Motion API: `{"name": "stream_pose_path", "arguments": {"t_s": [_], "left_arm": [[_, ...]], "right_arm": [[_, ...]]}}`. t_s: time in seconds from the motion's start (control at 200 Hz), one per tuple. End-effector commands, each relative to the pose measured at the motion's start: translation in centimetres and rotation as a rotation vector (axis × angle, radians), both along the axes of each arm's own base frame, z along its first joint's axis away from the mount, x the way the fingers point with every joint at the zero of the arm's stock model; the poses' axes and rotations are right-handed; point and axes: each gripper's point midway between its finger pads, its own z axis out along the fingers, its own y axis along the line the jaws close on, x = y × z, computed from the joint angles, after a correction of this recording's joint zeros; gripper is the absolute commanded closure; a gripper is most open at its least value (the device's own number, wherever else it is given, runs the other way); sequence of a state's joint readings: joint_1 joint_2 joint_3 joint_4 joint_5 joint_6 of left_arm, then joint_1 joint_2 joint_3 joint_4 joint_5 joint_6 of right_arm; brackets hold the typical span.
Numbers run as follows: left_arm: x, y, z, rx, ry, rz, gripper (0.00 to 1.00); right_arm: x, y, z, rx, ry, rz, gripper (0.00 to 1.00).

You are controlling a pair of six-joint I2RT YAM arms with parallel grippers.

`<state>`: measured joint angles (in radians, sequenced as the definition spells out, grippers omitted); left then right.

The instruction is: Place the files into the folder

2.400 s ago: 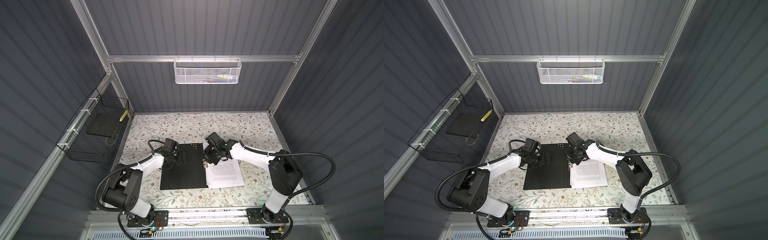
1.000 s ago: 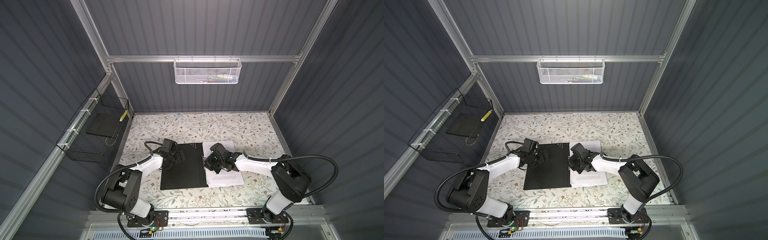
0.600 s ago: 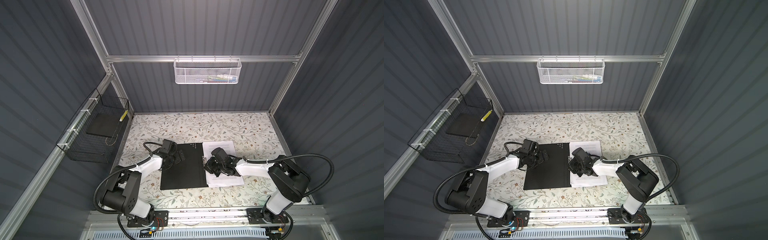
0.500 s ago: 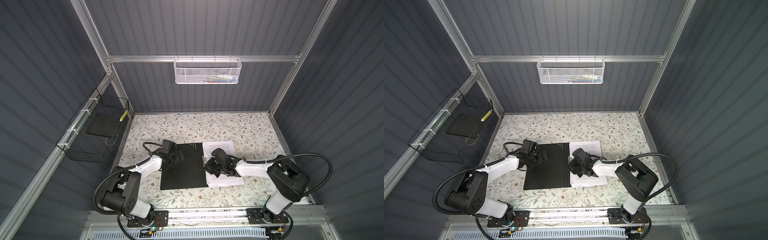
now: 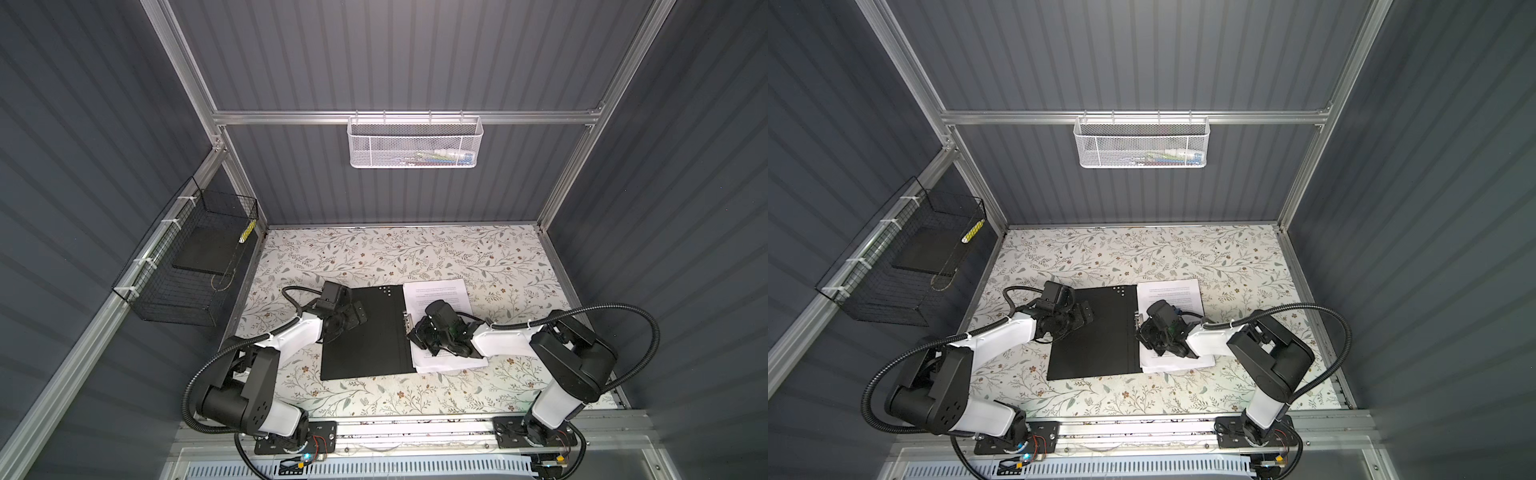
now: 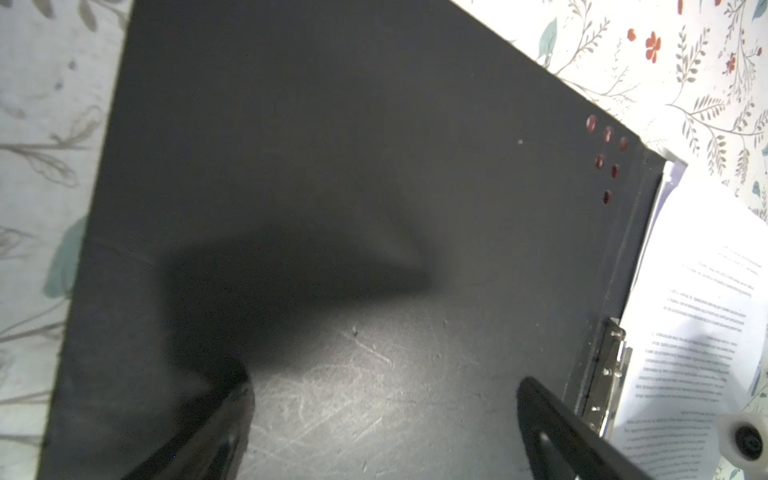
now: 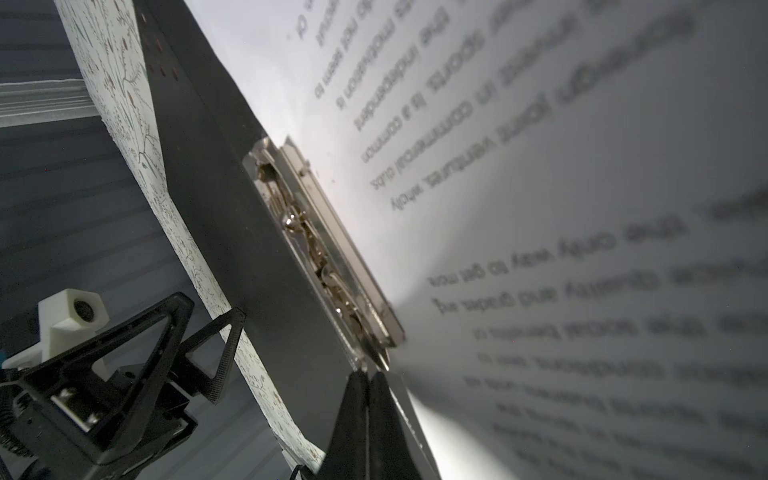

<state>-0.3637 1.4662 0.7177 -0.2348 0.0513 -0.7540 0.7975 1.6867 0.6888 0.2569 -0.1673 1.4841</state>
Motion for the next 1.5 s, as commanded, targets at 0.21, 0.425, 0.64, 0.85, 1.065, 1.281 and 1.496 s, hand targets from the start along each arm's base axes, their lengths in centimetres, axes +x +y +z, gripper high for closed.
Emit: {"name": "stream_pose_path", "arguments": {"t_s": [0.21, 0.425, 0.64, 0.85, 1.065, 1.281, 1.496], "left_arm": [[-5.8, 3.3, -5.0, 0.121, 0.251, 0.053, 0.00], [-6.3, 3.3, -5.6, 0.114, 0.261, 0.054, 0.00], [-6.4, 3.1, -5.6, 0.097, 0.260, 0.049, 0.01], [-4.3, 1.5, -3.7, 0.065, 0.222, -0.038, 0.00], [-0.5, -0.6, 1.7, 0.014, 0.101, -0.158, 0.00], [0.9, 1.1, 7.2, -0.091, -0.012, -0.164, 0.00], [-0.2, 5.4, 6.5, -0.190, -0.019, -0.130, 0.00]], "right_arm": [[-5.8, -7.4, -10.4, -0.366, 0.294, -0.017, 1.00], [-4.6, -5.1, -8.6, -0.285, 0.220, 0.060, 1.00], [-2.6, -1.1, -4.9, -0.172, 0.112, 0.169, 0.91], [-1.6, 0.6, -1.7, -0.101, 0.006, 0.225, 0.62], [-0.5, 2.2, 5.2, -0.006, -0.209, 0.328, 0.38], [2.1, -3.6, 8.5, -0.090, -0.357, 0.335, 0.11], [4.7, -13.2, 6.5, -0.319, -0.329, 0.280, 0.01]]}}
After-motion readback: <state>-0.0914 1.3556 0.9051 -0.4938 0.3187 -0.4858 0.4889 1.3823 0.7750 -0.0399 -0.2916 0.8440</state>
